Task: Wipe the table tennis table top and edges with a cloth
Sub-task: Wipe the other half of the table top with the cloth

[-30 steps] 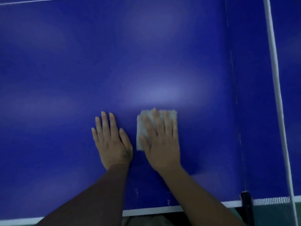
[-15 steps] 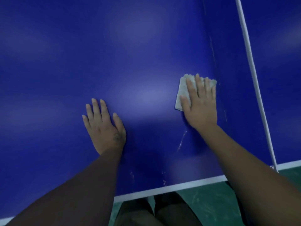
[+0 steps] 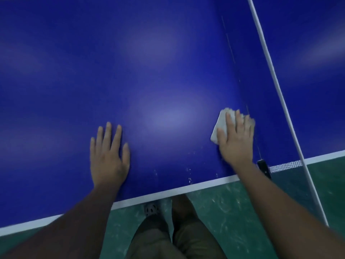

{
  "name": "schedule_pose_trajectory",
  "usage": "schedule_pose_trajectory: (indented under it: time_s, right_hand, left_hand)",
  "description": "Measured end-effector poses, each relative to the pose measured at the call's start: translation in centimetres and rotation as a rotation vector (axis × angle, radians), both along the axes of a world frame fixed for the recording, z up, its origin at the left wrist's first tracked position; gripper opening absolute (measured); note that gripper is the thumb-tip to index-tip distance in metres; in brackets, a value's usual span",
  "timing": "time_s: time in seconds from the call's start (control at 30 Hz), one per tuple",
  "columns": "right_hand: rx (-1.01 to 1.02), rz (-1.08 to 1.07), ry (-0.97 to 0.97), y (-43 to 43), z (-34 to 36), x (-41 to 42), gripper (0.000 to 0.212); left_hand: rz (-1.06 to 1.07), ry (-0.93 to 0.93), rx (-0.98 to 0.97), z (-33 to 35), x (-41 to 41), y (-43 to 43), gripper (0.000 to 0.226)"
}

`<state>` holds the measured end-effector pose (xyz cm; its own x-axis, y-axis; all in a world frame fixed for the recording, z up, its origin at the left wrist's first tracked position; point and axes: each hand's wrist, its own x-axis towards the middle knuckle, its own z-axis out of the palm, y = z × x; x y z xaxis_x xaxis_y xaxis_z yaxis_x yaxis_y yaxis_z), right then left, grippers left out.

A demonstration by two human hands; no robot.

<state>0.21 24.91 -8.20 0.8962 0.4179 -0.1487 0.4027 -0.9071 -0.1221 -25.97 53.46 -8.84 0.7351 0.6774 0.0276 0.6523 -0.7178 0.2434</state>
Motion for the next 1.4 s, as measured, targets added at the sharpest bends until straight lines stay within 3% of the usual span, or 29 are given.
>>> schedule_pose_trajectory:
  time_s: [0.13,0.43,0.53,0.73,0.83,0.97,1.13,1.27,1.4]
  right_hand:
    - [0.006,-0.042,-0.022,0.2,-0.5,0.7,0.066]
    - [0.009,-0.033,-0.018,-3.4,-0.6,-14.2,0.065]
    - [-0.002,0.005,0.006,-3.1,-0.4,-13.1,0.066]
    - [0.066,-0.147,-0.027,4.8,-1.2,-5.4,0.069]
    - [0.035,0.013,-0.021,6.5,-0.9,-7.0,0.066]
    - [0.024,0.360,0.056,1.1,0.1,-14.9,0.064]
    - [-0.051,0.326,0.109,-4.1,0.5,-13.2,0.064]
    - [-0.002,0.035,0.024,3.4,-0.6,-10.1,0.067]
    - [0.025,0.140,-0.015,11.6,-0.9,-12.0,0.064]
  left_hand:
    - [0.148,0.049,-0.004,0.2,-3.1,-1.4,0.065]
    - [0.149,-0.006,0.013,-0.1,-2.8,-1.2,0.064]
    - [0.148,-0.001,0.011,-0.1,-2.8,-1.2,0.064]
    - [0.140,0.008,0.010,-0.2,-2.9,-1.0,0.064]
    - [0.140,0.005,0.013,-0.3,-3.0,-0.9,0.063]
    - [0.141,-0.005,0.014,-0.3,-3.1,-1.0,0.062]
    - [0.137,0.000,0.035,-0.4,-3.1,-0.9,0.062]
    - [0.131,0.014,0.043,-0.4,-3.1,-0.9,0.062]
    - [0.127,0.019,0.041,-0.5,-3.1,-0.9,0.061]
